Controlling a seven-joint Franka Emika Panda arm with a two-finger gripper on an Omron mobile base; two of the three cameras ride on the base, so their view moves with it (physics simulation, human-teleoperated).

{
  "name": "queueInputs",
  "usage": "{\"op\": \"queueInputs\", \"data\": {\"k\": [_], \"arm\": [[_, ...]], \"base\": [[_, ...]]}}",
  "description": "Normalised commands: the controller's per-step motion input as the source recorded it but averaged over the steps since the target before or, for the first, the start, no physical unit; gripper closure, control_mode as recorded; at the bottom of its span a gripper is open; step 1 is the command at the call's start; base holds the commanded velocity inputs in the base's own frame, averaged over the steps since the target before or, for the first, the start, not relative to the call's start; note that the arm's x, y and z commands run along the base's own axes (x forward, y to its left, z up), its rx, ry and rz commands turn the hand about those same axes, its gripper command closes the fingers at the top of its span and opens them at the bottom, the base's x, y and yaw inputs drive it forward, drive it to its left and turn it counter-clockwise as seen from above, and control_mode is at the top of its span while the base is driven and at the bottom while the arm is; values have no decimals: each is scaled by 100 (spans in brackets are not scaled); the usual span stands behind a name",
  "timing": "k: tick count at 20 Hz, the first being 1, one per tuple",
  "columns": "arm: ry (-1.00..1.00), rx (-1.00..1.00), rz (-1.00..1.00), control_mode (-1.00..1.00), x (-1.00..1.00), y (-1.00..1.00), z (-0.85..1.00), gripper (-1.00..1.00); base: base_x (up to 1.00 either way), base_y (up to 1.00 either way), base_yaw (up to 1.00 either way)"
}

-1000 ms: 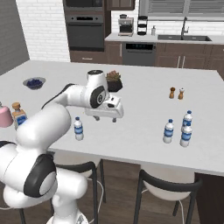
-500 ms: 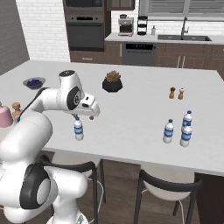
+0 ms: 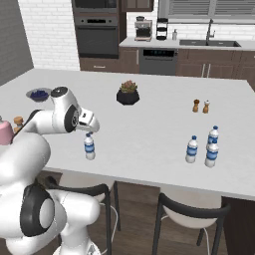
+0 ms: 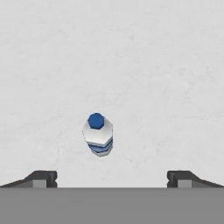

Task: Move the plastic bottles in the middle to the plastics group, and the glass bottles in the middle to the glass group.

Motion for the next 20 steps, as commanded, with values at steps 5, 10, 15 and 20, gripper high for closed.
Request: {"op": "queueInputs", "data": {"k": [5, 10, 15, 20], "arm": [[-1, 6, 0, -100, 40, 32, -5, -100], [0, 1, 0, -100, 11, 11, -1, -100], [0, 0, 0, -100, 0, -2, -2, -100], [0, 0, 0, -100, -19, -10, -12, -100]], "base": [[0, 0, 0], [0, 0, 0], [0, 0, 0], [0, 0, 0]]}}
